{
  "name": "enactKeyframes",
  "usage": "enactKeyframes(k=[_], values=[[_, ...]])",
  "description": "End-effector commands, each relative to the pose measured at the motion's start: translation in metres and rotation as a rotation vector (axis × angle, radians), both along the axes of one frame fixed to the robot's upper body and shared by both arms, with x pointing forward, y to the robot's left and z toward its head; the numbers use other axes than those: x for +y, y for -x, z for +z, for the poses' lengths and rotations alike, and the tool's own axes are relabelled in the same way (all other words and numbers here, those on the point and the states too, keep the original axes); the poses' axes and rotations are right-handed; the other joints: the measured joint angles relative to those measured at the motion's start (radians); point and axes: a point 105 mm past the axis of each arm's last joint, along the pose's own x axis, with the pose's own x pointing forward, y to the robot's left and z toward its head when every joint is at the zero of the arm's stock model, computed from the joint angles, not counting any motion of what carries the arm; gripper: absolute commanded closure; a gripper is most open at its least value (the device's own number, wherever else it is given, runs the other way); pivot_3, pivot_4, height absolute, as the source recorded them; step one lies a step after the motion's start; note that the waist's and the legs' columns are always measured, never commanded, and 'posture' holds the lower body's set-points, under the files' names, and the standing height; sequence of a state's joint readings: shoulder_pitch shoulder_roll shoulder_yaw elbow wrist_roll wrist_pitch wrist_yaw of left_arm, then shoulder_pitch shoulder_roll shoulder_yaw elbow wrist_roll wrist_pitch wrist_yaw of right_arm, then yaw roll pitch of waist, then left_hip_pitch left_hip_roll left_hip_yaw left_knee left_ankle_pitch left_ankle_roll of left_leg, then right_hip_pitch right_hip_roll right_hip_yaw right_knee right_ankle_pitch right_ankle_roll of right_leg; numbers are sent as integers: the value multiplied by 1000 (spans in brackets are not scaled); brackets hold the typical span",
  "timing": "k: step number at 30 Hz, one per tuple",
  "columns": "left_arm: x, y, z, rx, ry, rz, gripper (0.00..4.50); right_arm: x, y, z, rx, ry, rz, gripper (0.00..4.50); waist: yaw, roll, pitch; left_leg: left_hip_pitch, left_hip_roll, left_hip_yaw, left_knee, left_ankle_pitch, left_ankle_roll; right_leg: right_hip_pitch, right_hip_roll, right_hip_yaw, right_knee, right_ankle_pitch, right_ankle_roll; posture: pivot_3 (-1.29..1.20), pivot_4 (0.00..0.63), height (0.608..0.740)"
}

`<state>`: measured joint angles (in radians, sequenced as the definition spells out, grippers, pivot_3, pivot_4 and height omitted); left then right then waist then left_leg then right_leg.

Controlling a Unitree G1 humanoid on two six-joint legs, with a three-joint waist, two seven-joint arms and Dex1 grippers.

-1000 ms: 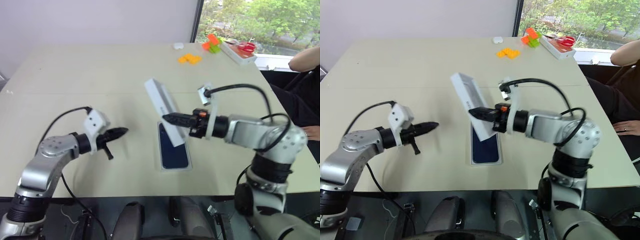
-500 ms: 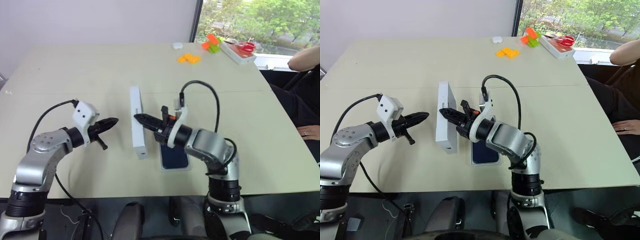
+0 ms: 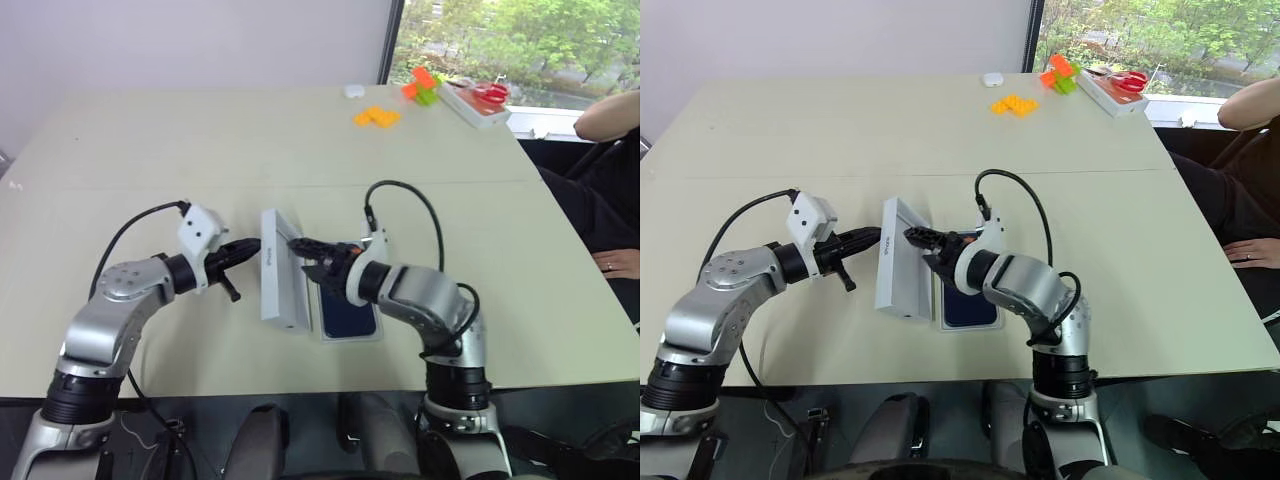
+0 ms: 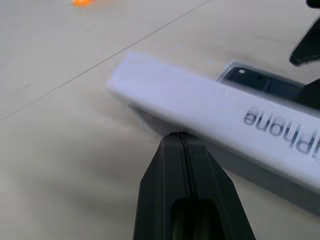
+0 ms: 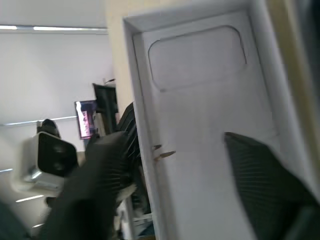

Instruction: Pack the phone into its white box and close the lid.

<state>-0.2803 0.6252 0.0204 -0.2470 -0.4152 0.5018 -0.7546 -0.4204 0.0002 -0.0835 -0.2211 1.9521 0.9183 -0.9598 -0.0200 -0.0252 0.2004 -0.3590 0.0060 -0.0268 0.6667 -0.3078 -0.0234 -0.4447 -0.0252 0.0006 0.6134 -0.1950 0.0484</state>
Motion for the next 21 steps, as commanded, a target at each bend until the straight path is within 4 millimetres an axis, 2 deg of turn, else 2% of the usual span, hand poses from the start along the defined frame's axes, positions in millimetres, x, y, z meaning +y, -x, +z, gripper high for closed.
enactKeyframes(k=[1, 5, 8, 15, 18, 21], values=[[-13, 2, 11, -40, 11, -39, 4500, -19, -6, 34, -194, 16, 3, 49, 1, 0, 0, 0, 0, 0, 0, 0, 0, 0, 0, 0, 0, 0, 0, 0, 150, 732], [-27, 3, 12, -42, 38, -78, 4500, -50, -15, 41, -309, 173, 13, 49, 2, 0, 0, 0, -1, 0, 0, 0, 1, 0, 0, 0, -1, 0, 0, 0, 150, 732], [-50, 8, 15, -29, 80, -150, 4500, -75, -24, 37, -408, 395, 16, 49, 5, 0, 0, -2, -1, 3, 0, -1, 1, 0, 0, 0, -2, 0, 1, 0, 150, 732], [-83, 23, 8, -8, 53, -277, 4500, -95, -39, 29, -515, 630, 45, 49, 3, 0, 0, -1, 0, 5, 0, -1, 2, 0, 1, 2, -1, 0, 1, 0, 150, 732], [-80, 19, 11, -11, 64, -249, 4500, -97, -41, 30, -575, 694, 71, 49, 3, 0, 0, 0, 0, 5, 0, -1, 2, 0, 2, 2, -1, 0, 1, 0, 150, 732], [-65, 10, 22, -16, 114, -174, 4500, -100, -43, 32, -639, 771, 93, 49, 4, 0, 0, 0, 0, 5, 0, -1, 2, 0, 3, 2, -1, 0, 1, 0, 150, 732]])
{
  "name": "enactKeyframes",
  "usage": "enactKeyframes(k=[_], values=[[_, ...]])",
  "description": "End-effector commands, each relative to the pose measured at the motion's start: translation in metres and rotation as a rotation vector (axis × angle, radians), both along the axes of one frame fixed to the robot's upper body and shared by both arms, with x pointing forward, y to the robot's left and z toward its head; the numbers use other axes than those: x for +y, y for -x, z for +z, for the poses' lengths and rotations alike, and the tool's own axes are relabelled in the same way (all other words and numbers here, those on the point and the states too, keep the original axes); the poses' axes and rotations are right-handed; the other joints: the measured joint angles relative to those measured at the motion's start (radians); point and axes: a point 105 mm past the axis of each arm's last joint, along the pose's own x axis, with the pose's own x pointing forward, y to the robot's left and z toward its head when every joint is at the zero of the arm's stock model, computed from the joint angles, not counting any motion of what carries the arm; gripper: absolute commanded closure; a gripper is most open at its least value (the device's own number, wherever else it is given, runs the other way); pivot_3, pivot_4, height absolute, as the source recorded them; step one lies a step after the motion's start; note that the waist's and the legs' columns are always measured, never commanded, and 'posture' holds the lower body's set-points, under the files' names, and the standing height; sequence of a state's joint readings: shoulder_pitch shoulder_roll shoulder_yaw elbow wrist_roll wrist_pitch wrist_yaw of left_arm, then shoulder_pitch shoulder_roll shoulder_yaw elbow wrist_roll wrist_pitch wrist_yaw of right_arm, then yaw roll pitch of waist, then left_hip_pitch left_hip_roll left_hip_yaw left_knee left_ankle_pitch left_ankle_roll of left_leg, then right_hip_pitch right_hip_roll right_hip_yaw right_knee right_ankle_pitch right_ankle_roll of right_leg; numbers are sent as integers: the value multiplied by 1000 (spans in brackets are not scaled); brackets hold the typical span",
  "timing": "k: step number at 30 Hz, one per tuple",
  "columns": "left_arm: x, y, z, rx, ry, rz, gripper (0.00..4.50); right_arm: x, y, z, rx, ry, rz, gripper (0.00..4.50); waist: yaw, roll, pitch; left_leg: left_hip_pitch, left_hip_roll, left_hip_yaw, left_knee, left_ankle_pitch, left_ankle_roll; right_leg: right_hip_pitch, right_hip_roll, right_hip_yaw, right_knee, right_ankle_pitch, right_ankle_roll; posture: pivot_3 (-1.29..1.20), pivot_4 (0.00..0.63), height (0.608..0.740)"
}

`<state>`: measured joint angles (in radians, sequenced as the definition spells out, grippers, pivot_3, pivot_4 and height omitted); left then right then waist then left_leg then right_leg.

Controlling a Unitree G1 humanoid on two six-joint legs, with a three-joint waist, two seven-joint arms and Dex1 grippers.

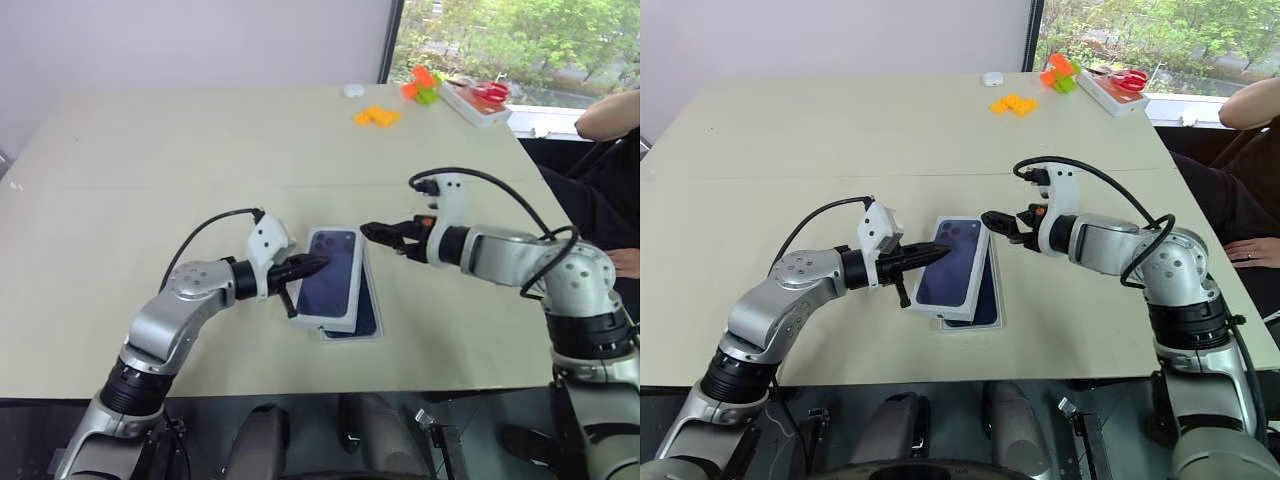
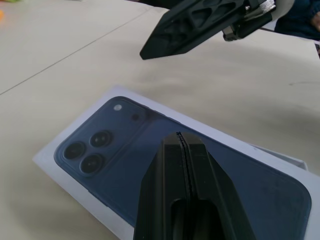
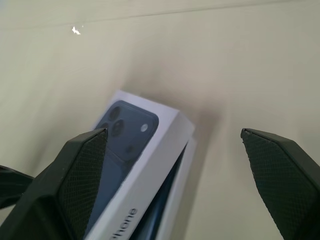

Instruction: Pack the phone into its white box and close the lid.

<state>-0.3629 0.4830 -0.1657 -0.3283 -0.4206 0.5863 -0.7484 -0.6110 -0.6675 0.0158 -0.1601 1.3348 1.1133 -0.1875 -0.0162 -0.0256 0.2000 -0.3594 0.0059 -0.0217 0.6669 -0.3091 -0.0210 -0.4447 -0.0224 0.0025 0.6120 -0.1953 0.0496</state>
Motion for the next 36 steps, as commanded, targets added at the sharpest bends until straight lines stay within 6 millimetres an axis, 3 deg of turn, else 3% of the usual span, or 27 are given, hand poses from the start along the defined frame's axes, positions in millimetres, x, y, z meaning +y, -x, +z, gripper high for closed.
enactKeyframes(k=[1, 2, 5, 8, 12, 18, 24, 36], values=[[24, -12, 26, -32, 83, 121, 4500, -2, -1, 17, -134, 113, 41, 49, 0, 0, 0, 0, 0, 0, 0, 0, 0, 0, 0, 0, 0, 0, 0, 0, 150, 732], [31, -15, 29, -18, 101, 157, 4500, -4, -2, 17, -157, 142, 43, 49, 0, 0, 0, 0, 0, 0, 0, 0, 0, 0, 0, 0, 0, 0, 0, 0, 150, 732], [60, -25, 32, 24, 139, 304, 4500, -7, 0, 18, -210, 207, 86, 915, -1, 0, 0, 0, 1, 0, 0, 0, 0, -1, 1, 0, 0, 0, 0, 0, 150, 732], [87, -27, 16, 77, 60, 421, 4500, -3, 9, 16, -290, 353, 193, 2441, -1, 0, 0, 0, 1, 0, 0, 0, 0, -1, 2, 0, -1, 0, 0, 0, 150, 732], [88, -15, -2, 156, -11, 392, 4500, 0, 16, 10, -345, 488, 297, 4477, 0, 0, 0, 0, 2, 0, 0, -1, 1, -1, 3, 0, -1, 0, 0, 0, 150, 732], [64, -4, -28, 167, -172, 273, 4500, 6, 25, -6, -332, 569, 391, 4477, 4, 0, 0, 0, 1, 0, 0, -1, 1, 0, 1, 0, -1, -2, -3, 0, 150, 732], [40, 0, -27, 166, -147, 193, 4500, 14, 30, -19, -302, 575, 429, 4477, 2, 0, 0, 0, 1, 0, 0, -1, 1, -1, 1, 0, -1, -1, -2, 0, 150, 732], [20, 14, -26, 175, -128, 94, 4500, 25, 38, -22, -296, 545, 476, 4477, 3, 0, 0, 1, 1, 0, 0, -1, 1, 0, 2, 0, 0, -1, -2, 0, 150, 732]])
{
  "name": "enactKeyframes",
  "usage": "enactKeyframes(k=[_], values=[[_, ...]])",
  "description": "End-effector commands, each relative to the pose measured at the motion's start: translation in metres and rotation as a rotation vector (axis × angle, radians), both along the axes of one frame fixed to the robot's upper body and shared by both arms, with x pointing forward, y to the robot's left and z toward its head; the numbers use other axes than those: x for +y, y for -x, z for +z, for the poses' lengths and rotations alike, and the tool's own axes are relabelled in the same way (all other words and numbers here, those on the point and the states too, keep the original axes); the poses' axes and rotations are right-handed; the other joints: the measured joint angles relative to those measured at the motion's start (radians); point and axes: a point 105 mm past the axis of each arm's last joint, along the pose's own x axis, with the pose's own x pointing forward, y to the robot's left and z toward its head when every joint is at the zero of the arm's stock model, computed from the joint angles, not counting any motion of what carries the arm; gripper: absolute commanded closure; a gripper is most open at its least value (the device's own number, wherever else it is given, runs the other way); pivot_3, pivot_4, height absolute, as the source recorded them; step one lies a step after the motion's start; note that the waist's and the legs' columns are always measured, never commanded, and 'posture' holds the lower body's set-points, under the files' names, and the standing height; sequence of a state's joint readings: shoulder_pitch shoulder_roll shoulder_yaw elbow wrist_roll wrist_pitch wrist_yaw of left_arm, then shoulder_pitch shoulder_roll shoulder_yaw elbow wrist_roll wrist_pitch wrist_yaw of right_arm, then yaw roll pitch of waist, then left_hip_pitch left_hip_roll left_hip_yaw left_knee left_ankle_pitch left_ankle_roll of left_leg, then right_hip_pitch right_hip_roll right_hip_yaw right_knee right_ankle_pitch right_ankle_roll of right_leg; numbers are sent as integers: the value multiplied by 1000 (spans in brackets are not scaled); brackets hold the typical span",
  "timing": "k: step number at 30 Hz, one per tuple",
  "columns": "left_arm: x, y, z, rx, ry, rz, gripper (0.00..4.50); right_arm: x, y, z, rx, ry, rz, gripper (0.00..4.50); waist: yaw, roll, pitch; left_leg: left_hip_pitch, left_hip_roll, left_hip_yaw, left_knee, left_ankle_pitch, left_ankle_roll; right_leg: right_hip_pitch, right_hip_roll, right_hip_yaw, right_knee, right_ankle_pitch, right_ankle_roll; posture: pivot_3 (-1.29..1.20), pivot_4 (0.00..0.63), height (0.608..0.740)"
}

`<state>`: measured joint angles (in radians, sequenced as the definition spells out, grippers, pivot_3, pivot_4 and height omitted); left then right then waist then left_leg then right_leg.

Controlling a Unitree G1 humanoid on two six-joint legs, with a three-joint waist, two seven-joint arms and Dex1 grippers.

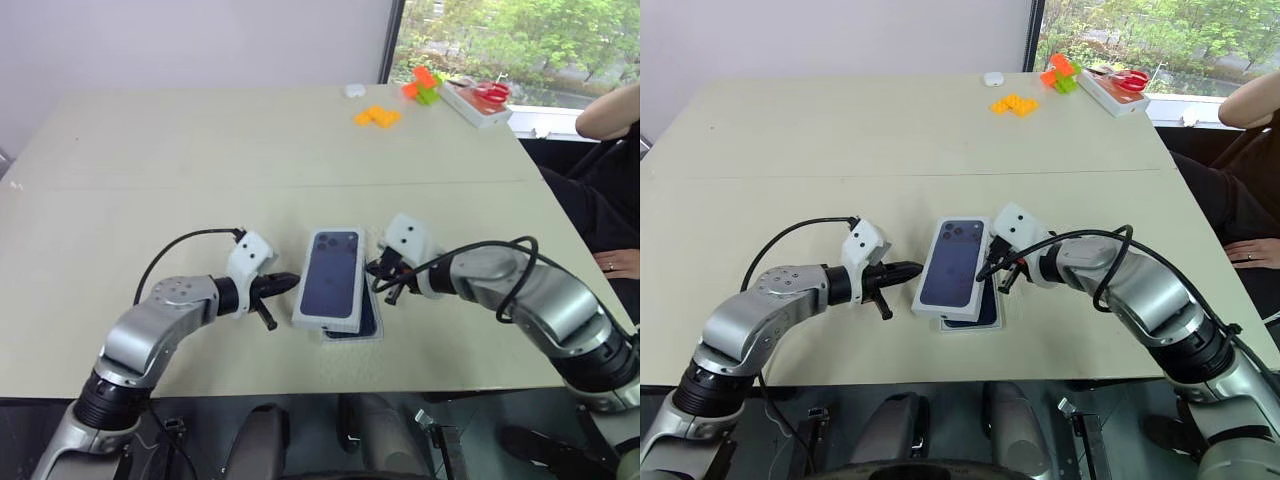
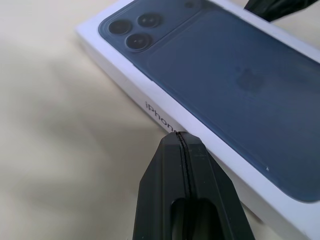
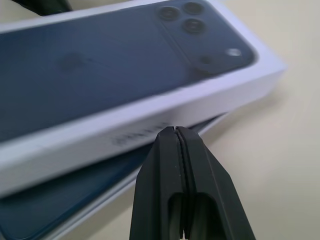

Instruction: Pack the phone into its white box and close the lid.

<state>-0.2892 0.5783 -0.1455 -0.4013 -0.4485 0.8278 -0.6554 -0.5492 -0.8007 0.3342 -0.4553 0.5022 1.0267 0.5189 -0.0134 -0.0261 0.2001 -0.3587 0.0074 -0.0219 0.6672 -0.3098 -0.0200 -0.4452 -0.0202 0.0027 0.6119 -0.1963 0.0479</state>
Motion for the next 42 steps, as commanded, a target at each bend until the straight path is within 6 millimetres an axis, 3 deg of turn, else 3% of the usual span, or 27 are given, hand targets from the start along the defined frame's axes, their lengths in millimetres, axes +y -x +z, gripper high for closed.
enactKeyframes(k=[1, 18, 39, 42], values=[[-11, 9, 8, -22, 24, -63, 4500, 6, 3, 12, -48, -20, 34, 4477, 0, 0, 0, 0, 0, 0, 0, 0, 0, 0, 0, 0, 0, 0, 0, 0, 150, 732], [-28, 25, 16, 22, 99, -161, 4500, 3, 17, 8, -27, 14, 96, 4477, 0, 0, 0, 1, -1, 0, 0, 0, 0, 0, 1, 0, 0, 0, 1, 0, 150, 732], [-25, 28, 5, 57, 49, -172, 4500, 0, 22, 1, -10, 39, 109, 4477, 0, 0, 0, 1, -1, 0, 0, 0, 0, 0, 1, 0, 1, 0, 1, 0, 150, 732], [-17, 25, 3, 63, 37, -149, 4500, -6, 19, 3, -27, 53, 89, 4477, 0, 0, 0, 1, -1, 0, 0, 0, 0, 0, 1, 0, 1, 0, 1, 0, 150, 732]])
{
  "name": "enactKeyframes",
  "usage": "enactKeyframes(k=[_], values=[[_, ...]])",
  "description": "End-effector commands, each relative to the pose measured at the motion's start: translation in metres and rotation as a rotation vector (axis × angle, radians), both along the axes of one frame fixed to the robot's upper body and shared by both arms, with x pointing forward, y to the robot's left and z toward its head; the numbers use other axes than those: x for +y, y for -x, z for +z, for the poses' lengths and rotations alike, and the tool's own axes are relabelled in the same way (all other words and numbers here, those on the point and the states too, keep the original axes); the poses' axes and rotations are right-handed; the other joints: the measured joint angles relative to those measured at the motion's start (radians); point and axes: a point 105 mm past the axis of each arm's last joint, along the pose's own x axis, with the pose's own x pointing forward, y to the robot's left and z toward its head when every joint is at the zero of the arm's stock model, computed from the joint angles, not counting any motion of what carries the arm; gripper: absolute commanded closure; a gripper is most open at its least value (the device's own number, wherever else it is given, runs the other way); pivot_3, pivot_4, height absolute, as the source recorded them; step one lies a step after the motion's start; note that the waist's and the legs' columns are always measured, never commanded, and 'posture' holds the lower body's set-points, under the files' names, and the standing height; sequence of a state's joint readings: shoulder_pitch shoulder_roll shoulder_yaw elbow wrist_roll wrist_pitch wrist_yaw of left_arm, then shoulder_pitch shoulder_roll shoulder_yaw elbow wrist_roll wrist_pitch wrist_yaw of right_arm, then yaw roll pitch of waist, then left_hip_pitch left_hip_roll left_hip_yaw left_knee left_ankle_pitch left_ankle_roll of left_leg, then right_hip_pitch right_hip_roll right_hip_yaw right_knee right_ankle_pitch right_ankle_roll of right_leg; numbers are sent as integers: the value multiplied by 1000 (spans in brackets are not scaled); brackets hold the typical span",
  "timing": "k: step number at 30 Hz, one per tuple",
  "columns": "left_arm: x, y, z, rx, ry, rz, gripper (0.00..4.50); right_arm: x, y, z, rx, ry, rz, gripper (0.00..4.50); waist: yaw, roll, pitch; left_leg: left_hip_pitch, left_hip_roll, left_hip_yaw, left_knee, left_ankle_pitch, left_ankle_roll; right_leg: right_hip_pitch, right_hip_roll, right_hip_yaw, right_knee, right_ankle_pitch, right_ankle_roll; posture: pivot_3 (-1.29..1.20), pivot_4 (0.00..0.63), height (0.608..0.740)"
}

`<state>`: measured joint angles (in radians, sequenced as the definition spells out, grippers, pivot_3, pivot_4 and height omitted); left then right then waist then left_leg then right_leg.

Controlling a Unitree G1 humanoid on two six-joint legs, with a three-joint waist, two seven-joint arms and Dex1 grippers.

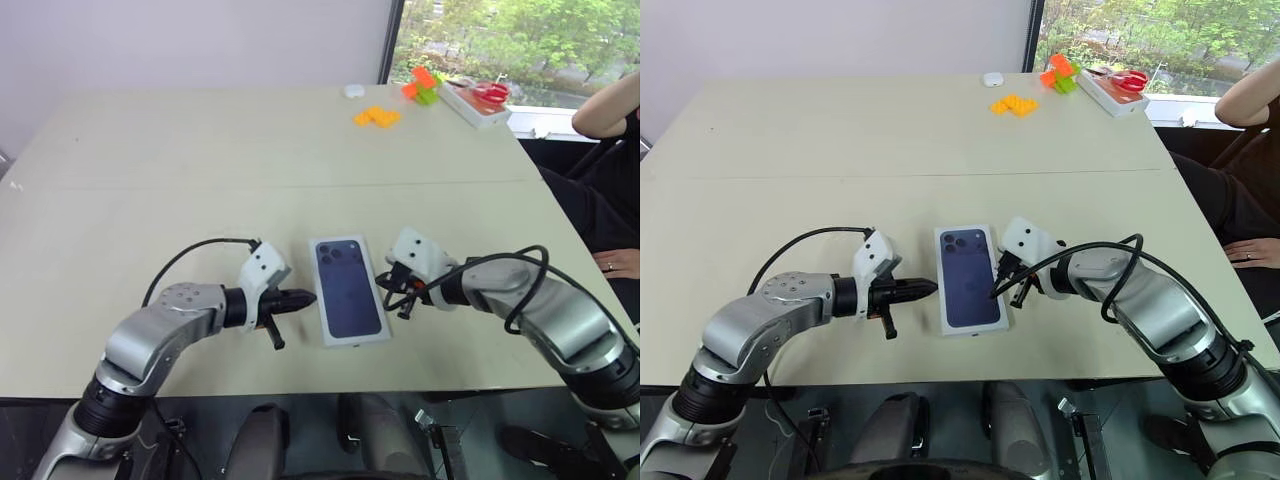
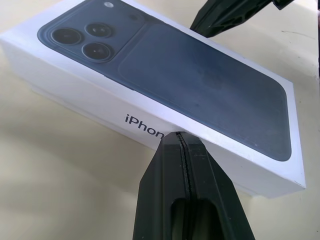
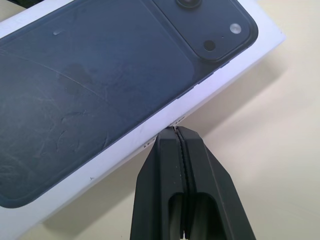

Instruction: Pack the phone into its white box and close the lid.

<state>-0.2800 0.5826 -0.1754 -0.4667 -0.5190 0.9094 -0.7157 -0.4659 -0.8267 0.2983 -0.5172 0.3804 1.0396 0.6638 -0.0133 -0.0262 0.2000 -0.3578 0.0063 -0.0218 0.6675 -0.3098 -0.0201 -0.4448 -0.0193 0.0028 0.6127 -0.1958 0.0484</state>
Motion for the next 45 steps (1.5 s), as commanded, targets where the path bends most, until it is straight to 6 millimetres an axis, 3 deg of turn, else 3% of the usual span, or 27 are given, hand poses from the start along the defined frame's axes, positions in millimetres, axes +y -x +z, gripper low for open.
enactKeyframes(k=[1, 7, 12, 17, 20, 23, 32, 36, 39, 43, 45], values=[[4, 1, 7, -27, 12, -5, 4500, 2, 3, 15, -73, -4, 46, 4477, 0, 0, 0, 0, 0, 0, 0, 0, 0, 0, 0, 0, 0, 0, 0, 0, 150, 732], [21, -9, 30, -48, 113, 51, 4500, -30, 4, 36, -133, -16, 42, 4477, 3, 0, 0, 0, 0, 0, 0, 0, 0, 0, 0, 0, 0, -1, -2, 0, 150, 732], [10, -44, 45, -98, 163, 159, 4500, -18, 36, 41, -66, -142, 194, 4477, 6, -1, 0, 1, -1, -1, 1, 0, 0, 3, 0, -1, 0, -1, -1, 0, 150, 732], [-10, -66, 32, -106, 69, 197, 4500, -1, 60, 17, 29, -130, 279, 4477, -2, -1, 0, 1, -1, 0, 1, 0, 0, 3, 1, 0, 0, 1, 1, 0, 150, 732], [-22, -67, 19, -71, 3, 170, 4500, 2, 62, -3, 72, -100, 250, 4477, 0, -1, 0, 2, -1, 0, 1, 0, 0, 2, 1, 0, 1, 1, 1, 0, 150, 732], [-20, -67, 2, -36, -86, 166, 4500, -1, 57, -15, 93, -70, 197, 4477, 1, -1, -1, 2, -1, -1, 1, 0, 0, 2, 1, 0, 1, 1, 1, 0, 150, 732], [-16, -67, -1, -31, -82, 181, 4500, -3, 54, -17, 80, -46, 180, 4477, 1, -1, -1, 3, -1, -1, 1, 0, 0, 9, 1, 0, 1, -1, -3, 0, 150, 732], [8, -74, 44, -183, 136, 275, 4500, -5, 24, 19, -103, -172, 77, 4477, -4, -1, -1, 2, 1, -1, 1, 0, 0, 8, 2, 1, 1, -1, -2, 0, 150, 732], [46, -77, 55, -225, 188, 399, 4500, -17, -3, 39, -240, -240, -60, 4477, 1, -2, -1, 2, 1, -1, 2, 1, -2, 2, 3, 0, 2, 3, -3, 0, 150, 732], [126, -62, 53, -268, 159, 622, 4500, -74, -39, 41, -310, -282, -328, 4477, -2, -1, -1, 3, 3, -1, 1, 2, -3, 2, 5, 0, 2, 4, -4, 0, 150, 732], [151, -52, 49, -287, 97, 678, 4500, -89, -46, 40, -325, -284, -383, 4477, -3, -1, -1, 3, 3, 1, 0, 1, -3, 1, 5, 1, 1, 4, -5, 0, 150, 732]])
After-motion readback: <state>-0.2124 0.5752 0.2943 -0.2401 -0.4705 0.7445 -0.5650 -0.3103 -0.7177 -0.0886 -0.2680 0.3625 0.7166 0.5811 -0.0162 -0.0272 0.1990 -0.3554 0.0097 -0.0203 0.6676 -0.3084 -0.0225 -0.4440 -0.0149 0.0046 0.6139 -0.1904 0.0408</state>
